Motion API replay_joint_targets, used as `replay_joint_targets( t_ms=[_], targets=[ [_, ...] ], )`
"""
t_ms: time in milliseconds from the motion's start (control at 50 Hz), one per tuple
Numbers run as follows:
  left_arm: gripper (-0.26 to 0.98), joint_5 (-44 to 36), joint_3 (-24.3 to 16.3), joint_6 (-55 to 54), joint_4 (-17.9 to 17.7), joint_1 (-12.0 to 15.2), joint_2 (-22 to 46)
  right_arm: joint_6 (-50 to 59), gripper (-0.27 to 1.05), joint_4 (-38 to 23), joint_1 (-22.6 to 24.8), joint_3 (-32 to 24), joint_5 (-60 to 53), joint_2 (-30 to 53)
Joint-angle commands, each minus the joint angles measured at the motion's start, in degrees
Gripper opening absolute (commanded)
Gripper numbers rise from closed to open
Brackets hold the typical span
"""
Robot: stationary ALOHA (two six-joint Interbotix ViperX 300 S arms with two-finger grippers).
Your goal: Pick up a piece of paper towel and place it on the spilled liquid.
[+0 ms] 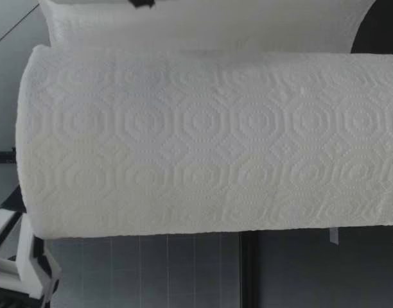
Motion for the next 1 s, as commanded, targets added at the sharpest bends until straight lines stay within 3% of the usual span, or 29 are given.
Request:
replay_joint_targets(
  t_ms=[0, 600, 760, 980],
  targets=[
    [0.08, 0.5, -0.5, 0.0, -0.2, 0.4, 0.2, -0.1, 0.73, -1.1, -1.6, -1.1, -0.2, -0.4],
    [0.08, 0.6, 0.0, -0.1, -0.5, 0.4, 0.4, -0.4, 0.68, -1.2, -9.7, -0.5, -0.2, -0.2],
    [0.08, 1.4, 0.0, -0.2, -0.6, 0.4, 1.1, -0.4, 0.47, -1.2, -9.7, -0.5, -0.2, -0.3],
    [0.08, 1.5, 0.0, -0.2, -1.4, 0.4, 1.1, -0.4, 0.01, -1.2, -9.6, -0.5, -0.2, -0.4]
  ],
)
